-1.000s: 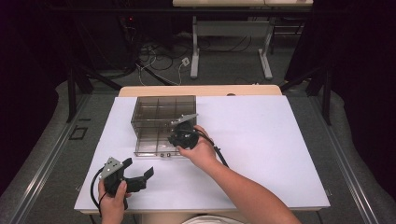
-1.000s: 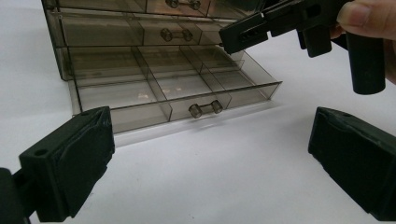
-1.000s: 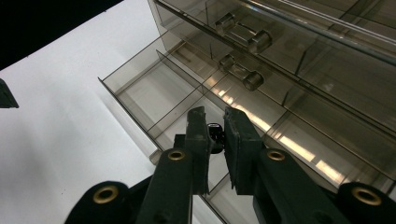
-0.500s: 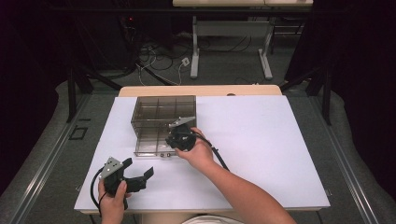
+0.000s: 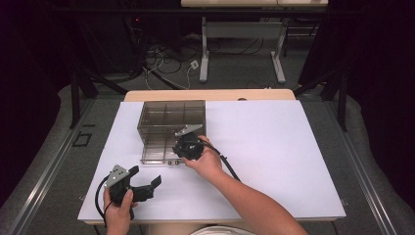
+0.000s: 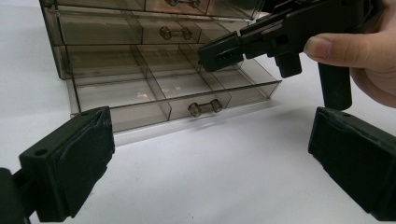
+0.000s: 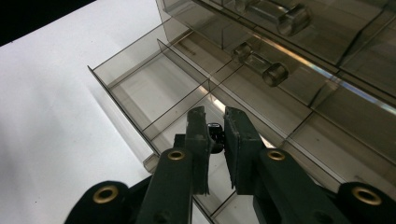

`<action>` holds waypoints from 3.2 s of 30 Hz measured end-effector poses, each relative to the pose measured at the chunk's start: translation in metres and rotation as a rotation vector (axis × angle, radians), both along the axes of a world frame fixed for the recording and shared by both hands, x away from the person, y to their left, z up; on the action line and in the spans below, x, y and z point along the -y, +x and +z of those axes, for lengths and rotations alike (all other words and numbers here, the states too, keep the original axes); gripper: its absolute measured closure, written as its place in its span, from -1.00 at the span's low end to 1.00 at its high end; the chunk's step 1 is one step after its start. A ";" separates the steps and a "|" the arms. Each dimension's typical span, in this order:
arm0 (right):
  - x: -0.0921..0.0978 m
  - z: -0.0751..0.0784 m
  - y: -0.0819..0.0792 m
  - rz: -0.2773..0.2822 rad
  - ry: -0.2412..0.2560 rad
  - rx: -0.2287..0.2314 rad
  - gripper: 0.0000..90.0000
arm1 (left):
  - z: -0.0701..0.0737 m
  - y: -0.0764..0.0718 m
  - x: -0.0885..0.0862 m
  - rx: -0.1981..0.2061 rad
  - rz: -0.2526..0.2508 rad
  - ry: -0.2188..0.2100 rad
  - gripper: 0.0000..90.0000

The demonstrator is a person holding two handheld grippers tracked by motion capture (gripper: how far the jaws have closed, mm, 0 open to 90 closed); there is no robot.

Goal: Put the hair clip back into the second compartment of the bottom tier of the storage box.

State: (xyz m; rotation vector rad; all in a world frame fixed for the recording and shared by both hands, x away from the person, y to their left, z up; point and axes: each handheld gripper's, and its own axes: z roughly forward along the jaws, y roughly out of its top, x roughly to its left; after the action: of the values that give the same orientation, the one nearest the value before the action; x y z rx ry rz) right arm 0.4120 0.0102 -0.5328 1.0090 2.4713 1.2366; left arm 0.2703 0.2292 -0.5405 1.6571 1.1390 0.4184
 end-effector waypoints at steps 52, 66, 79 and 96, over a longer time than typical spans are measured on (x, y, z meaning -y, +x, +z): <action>0.003 0.007 -0.001 0.013 0.009 0.065 -0.02 | 0.000 0.001 0.001 -0.002 -0.004 -0.005 -0.98; 0.007 0.017 -0.007 0.046 0.052 0.081 -0.16 | -0.001 0.001 0.002 -0.003 -0.006 -0.005 -0.98; 0.010 0.021 -0.016 0.095 0.025 0.068 0.07 | -0.001 0.001 0.002 -0.002 -0.005 -0.004 -0.98; 0.021 0.014 -0.022 0.098 0.019 0.032 0.52 | -0.001 0.002 0.002 -0.003 -0.005 0.000 -0.98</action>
State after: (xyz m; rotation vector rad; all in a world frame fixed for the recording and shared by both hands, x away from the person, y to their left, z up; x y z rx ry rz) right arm 0.3898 -0.0111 -0.5189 0.8753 2.5167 1.2967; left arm 0.2718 0.2276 -0.5414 1.6614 1.1369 0.4126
